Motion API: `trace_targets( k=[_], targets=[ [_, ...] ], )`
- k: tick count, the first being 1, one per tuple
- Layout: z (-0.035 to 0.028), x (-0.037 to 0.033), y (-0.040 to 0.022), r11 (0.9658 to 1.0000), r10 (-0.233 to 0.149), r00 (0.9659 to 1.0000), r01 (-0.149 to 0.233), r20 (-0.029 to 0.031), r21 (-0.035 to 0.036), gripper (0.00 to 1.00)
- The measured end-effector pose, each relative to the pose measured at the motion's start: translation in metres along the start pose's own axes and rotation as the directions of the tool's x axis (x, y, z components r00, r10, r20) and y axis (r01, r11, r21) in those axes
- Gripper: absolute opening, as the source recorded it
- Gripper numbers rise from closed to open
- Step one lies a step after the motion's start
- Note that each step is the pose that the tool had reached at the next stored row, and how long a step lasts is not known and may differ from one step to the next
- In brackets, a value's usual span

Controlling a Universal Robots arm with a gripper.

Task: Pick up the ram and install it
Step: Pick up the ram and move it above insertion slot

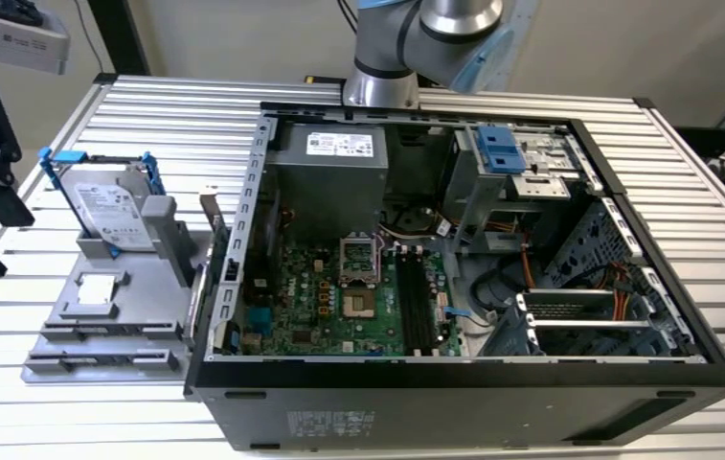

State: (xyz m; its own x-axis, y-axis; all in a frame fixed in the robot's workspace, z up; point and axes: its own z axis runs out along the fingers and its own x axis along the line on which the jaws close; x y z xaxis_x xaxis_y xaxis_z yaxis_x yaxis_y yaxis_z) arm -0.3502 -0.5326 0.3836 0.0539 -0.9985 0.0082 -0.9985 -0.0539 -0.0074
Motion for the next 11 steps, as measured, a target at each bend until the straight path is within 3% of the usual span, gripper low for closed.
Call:
trace_targets(
  k=[11],
  targets=[
    [0.0046, -0.0020, -0.0033, 1.0000, 0.007, 1.0000, -0.007, 0.0000, -0.0001, 1.00]
  ],
)
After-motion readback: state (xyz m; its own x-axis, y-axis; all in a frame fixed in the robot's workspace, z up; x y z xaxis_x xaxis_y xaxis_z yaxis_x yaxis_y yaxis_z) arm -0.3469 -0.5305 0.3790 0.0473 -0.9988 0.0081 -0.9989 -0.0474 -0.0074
